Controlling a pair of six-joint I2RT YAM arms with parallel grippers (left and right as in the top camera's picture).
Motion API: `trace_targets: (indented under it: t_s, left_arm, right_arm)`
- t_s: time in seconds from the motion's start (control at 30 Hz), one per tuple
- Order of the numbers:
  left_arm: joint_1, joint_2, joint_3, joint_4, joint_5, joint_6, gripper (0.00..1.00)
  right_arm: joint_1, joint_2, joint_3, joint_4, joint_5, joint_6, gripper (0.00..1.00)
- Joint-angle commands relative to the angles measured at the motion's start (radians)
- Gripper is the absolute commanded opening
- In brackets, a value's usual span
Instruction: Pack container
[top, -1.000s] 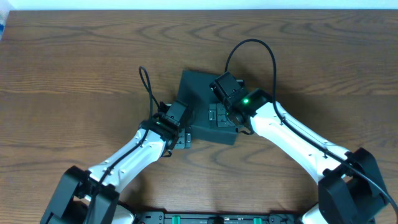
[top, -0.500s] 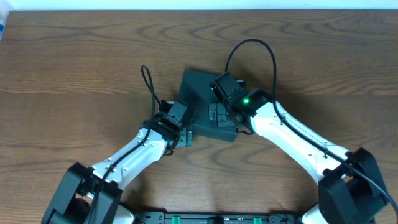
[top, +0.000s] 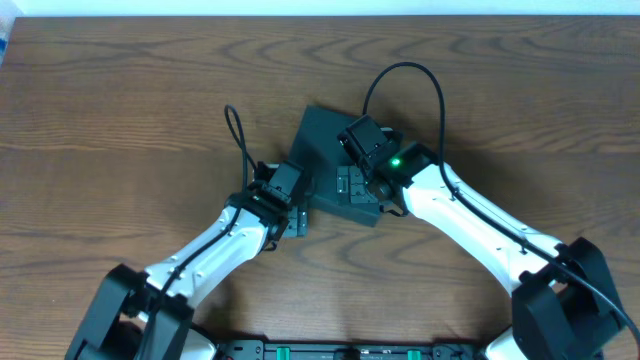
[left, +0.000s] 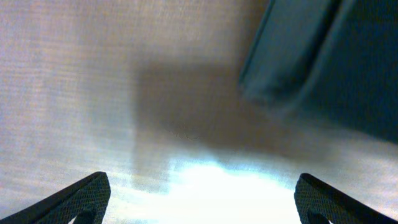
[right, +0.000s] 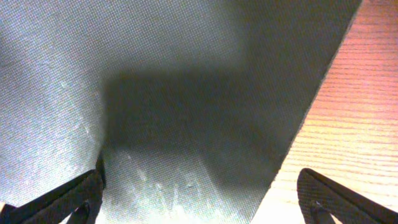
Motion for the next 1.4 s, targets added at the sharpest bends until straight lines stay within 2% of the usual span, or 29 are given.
trace_targets:
  t_s: [0.0, 0.23, 0.33, 0.43, 0.63, 0.77, 0.97, 1.27, 1.37]
  left_arm:
    - [0.001, -0.101, 0.043, -0.064, 0.035, -0.005, 0.96]
    - [0.016, -0.34, 0.146, -0.146, 0.038, 0.087, 0.96]
    - [0.073, -0.351, 0.187, -0.144, 0.025, 0.129, 0.96]
    - [0.195, -0.299, 0.205, -0.106, 0.007, 0.162, 0.96]
    - [0.367, -0.114, 0.206, -0.025, 0.103, 0.161, 0.96]
    - [0.369, 0.003, 0.206, 0.037, 0.128, 0.161, 0.96]
    - [0.368, 0.075, 0.206, 0.084, 0.129, 0.161, 0.96]
    - [0.365, 0.081, 0.206, 0.107, 0.159, 0.161, 0.96]
    - [0.346, 0.095, 0.206, 0.105, 0.21, 0.161, 0.96]
  right_arm:
    - [-0.006, 0.01, -0.024, -0.053, 0.041, -0.005, 0.99]
    - [-0.008, -0.186, 0.021, -0.111, 0.041, -0.006, 0.99]
    - [-0.023, -0.268, 0.021, -0.138, 0.042, -0.005, 0.99]
    - [-0.093, -0.299, 0.02, -0.188, 0.08, -0.005, 0.99]
    - [-0.203, -0.214, 0.016, -0.178, 0.158, -0.005, 0.99]
    - [-0.209, -0.092, 0.016, -0.157, 0.146, -0.005, 0.99]
    - [-0.212, 0.027, 0.016, -0.091, 0.147, -0.005, 0.99]
    - [-0.312, 0.063, 0.016, -0.055, 0.146, -0.006, 0.99]
    - [-0.322, 0.063, 0.016, -0.016, 0.142, -0.006, 0.99]
